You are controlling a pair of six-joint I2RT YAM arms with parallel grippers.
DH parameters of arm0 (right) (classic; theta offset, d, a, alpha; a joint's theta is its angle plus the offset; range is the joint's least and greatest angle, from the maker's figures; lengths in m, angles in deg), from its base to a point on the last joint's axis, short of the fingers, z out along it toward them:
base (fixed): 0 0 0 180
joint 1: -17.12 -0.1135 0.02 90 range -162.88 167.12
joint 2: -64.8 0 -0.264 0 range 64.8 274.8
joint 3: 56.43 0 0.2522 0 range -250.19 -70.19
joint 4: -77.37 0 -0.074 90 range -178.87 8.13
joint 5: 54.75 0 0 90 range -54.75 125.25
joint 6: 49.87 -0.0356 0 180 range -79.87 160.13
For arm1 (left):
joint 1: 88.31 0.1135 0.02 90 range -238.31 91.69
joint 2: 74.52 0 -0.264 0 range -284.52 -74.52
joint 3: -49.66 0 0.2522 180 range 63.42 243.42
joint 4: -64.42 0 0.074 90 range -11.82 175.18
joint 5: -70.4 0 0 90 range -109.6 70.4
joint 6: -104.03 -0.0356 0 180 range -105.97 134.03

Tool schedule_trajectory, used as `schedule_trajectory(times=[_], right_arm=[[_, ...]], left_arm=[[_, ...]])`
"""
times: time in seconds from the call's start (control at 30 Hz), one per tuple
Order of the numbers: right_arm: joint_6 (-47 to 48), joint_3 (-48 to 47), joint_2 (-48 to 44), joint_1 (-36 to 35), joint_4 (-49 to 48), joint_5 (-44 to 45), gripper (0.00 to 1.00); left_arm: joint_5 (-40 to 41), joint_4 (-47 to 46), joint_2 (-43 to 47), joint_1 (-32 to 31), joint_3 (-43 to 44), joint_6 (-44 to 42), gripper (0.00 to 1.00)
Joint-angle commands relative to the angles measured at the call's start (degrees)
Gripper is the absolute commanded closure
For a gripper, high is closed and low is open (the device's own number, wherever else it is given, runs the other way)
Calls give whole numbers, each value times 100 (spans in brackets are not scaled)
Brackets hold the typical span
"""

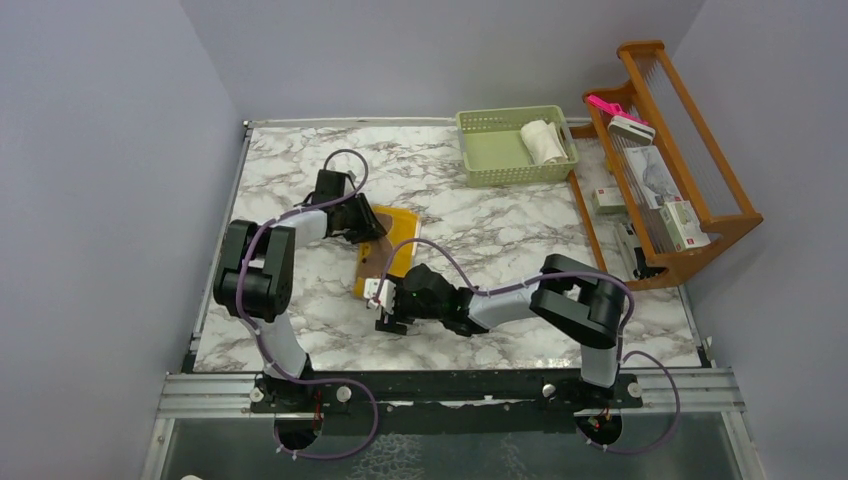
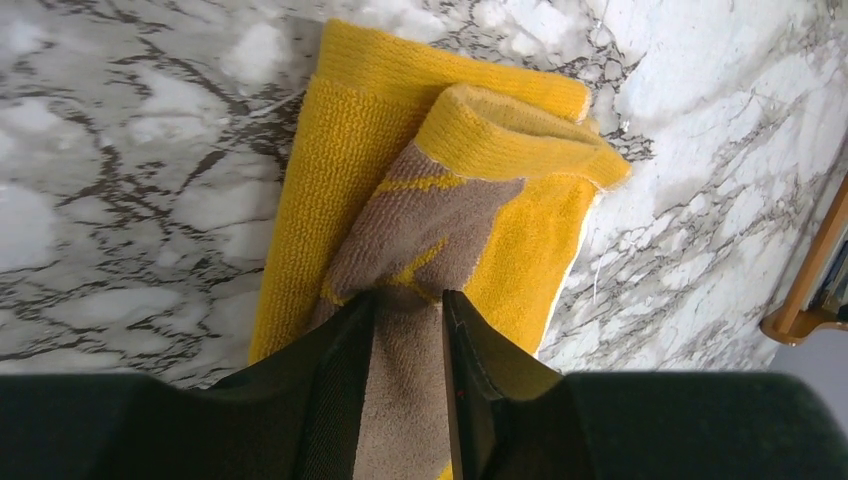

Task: Roll the towels
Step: Roll the towel at the center of the board.

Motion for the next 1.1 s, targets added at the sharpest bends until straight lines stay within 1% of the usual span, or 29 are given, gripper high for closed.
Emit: schedule_trajectory(times=[0.0,0.07,0.2,0.37,0.47,0.57,0.67,0.73,0.83,0.97,1.07], right_arm=[[77,-311,276,3,-151,27,33],[3,-364,346,38,-152,3,34],[-74,-568,508,156,175,-126,39],[1,-739,716,224,579,-73,46],[17,-1013,891,277,1103,-18,53],[-7,-1433,1096,368,1887,-56,61],[-92,-1758,1240,480,2574,-112,71],[-180,-1803,1250,521,2842,-130,78],[-318,-1796,1220,529,3209,-79,98],[-749,-1794,983,524,3755,-408,99],[-1202,-2235,831,534,4525,-873,99]], left_arm=[[198,325,307,265,-130,-25,65],[13,422,479,410,-82,-59,64],[-441,785,872,820,101,-227,60],[-709,1165,1257,1186,223,-560,56],[-732,1358,1458,1257,201,-745,55],[-723,1465,1698,1314,78,-855,54],[-698,1593,1909,1388,-40,-981,54],[-696,1642,2022,1449,-170,-1041,53],[-705,1694,2161,1510,-351,-1118,53],[-731,1752,2383,1531,-552,-1193,53],[-787,1831,2668,1530,-711,-1291,52]])
